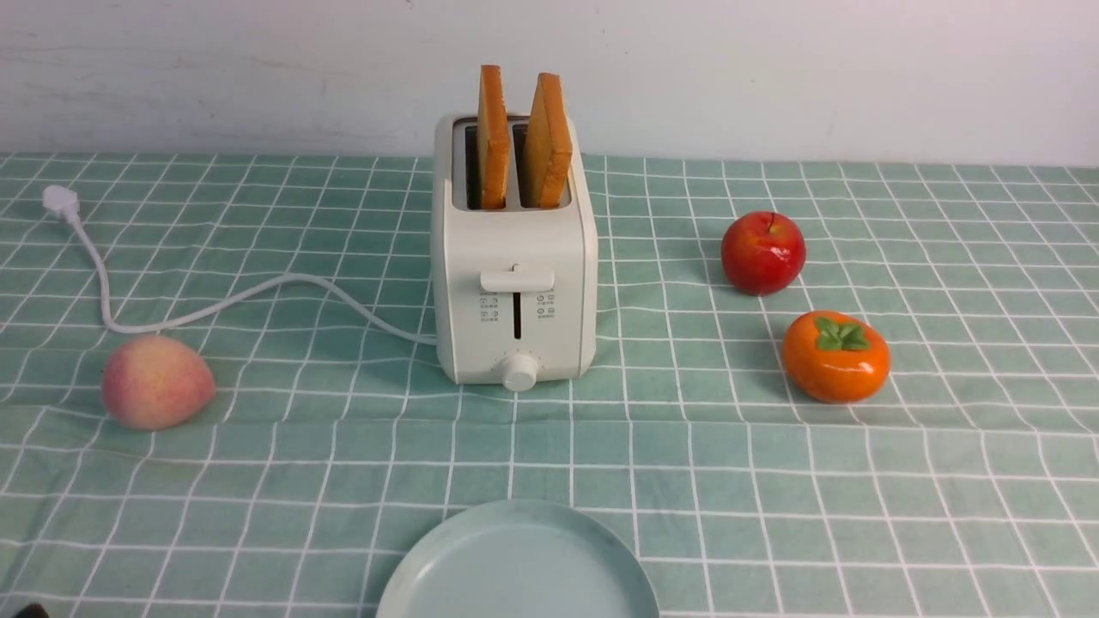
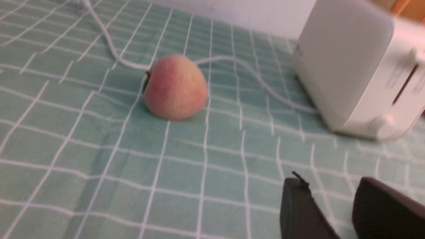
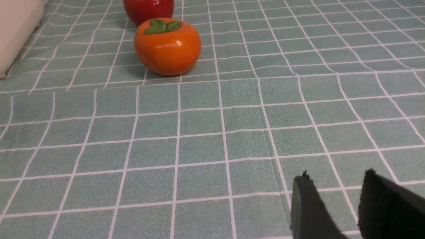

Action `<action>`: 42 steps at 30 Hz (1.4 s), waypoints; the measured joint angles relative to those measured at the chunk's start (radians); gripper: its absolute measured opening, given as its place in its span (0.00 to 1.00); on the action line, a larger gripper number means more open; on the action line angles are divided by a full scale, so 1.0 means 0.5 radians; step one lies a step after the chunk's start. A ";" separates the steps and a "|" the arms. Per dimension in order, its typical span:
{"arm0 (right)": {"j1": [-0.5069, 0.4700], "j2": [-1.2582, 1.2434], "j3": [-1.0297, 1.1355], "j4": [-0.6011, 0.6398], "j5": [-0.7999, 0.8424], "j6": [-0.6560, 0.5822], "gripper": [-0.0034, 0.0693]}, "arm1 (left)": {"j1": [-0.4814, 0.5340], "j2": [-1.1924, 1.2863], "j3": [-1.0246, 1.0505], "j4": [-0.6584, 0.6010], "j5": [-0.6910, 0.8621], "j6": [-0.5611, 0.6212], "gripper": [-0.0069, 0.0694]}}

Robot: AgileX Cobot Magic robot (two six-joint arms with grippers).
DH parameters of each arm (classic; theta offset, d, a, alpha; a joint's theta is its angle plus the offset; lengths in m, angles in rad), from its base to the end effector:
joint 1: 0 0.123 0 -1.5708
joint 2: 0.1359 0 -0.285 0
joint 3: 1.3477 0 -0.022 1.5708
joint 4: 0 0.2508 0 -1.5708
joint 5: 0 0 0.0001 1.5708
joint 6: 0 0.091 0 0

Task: Take toasted bread from bread machine on blue coffee table place on plate.
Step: 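Reach for a toast slice standing in the toaster with the left gripper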

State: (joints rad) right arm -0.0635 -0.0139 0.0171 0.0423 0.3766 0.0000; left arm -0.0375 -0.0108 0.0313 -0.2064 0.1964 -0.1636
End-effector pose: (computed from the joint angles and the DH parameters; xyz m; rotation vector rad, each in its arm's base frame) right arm 0.0523 -0.0019 0.1743 0.0850 1.8611 -0.0023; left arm 0.0560 -0.0058 0.1857 -0.2496 1.6892 -0.3352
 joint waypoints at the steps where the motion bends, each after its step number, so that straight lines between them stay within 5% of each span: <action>1: 0.000 0.000 0.000 0.000 0.000 0.000 0.38 | 0.000 0.000 0.000 -0.120 -0.093 0.000 0.40; 8: 0.000 0.000 0.000 -0.007 0.000 0.000 0.38 | 0.000 0.000 0.000 -0.905 -0.393 -0.002 0.40; 17: 0.000 0.000 -0.002 -0.130 0.013 0.000 0.38 | 0.000 0.000 0.000 -1.444 -0.438 -0.007 0.40; 20: 0.000 0.000 0.000 0.067 -0.030 0.101 0.38 | 0.000 0.000 0.000 -1.644 -0.492 -0.044 0.39; 24: 0.000 0.000 0.015 0.628 -0.185 0.404 0.38 | 0.000 0.000 -0.110 -1.863 -0.509 -0.147 0.26; 28: 0.000 0.000 0.015 1.155 -0.406 0.645 0.38 | 0.000 0.000 -0.374 -1.858 -0.526 -0.114 0.07; 33: 0.000 0.000 0.015 1.276 -0.542 0.656 0.38 | 0.000 0.021 -0.696 -1.700 -0.393 0.138 0.07; 37: 0.000 0.000 0.015 1.284 -0.587 0.661 0.38 | 0.000 0.279 -1.023 -1.580 -0.009 0.327 0.07; 42: 0.000 0.000 -0.059 1.392 -0.411 0.708 0.38 | 0.000 1.000 -1.425 -1.041 0.911 0.306 0.07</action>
State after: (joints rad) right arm -0.0635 -0.0139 -0.0123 0.7383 0.1709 0.3539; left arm -0.0375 0.4892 -0.6812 -0.7268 0.6517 -0.0109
